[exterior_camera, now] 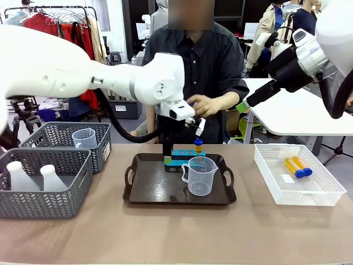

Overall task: Prepare the laboratory tools.
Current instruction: Pick up one Small flask and place it on the Handle tray.

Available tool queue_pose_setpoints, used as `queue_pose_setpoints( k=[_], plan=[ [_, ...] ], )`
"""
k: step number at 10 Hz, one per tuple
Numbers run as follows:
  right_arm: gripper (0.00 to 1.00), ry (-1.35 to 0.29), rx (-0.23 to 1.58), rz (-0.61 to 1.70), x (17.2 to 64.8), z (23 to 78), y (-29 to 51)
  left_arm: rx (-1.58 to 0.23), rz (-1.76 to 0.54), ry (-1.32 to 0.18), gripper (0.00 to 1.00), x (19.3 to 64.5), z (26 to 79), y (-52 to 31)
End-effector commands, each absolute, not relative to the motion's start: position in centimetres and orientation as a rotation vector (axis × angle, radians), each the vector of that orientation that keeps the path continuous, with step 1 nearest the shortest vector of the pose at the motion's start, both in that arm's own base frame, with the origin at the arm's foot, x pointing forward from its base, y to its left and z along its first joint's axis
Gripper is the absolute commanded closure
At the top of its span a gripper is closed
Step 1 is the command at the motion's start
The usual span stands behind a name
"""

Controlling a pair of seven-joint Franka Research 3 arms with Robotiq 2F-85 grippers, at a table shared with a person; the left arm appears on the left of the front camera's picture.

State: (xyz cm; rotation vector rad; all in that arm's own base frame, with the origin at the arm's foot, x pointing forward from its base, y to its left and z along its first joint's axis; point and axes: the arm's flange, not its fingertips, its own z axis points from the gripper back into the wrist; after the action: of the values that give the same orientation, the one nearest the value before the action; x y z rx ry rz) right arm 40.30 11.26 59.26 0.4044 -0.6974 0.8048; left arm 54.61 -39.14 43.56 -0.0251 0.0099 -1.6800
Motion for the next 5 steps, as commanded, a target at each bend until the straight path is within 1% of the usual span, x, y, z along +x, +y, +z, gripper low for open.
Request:
queue_pose_setpoints(
  k=[1, 4, 5],
  plan=[
    [0.00, -0.699, 0.413, 0.804, 40.3, 59.4, 11.3, -0.053, -1.603, -0.005, 0.00, 51.9, 46.0, -35.3],
    [0.00, -0.699, 0.413, 0.804, 40.3, 59.4, 11.3, -0.020, -1.415, -0.006, 0.00, 50.2, 50.6, -30.8],
    [0.00, -0.699, 0.413, 0.804, 40.3, 59.4, 11.3, -0.021, -1.311, 0.030, 0.00, 50.2, 51.7, -29.5]
  ],
)
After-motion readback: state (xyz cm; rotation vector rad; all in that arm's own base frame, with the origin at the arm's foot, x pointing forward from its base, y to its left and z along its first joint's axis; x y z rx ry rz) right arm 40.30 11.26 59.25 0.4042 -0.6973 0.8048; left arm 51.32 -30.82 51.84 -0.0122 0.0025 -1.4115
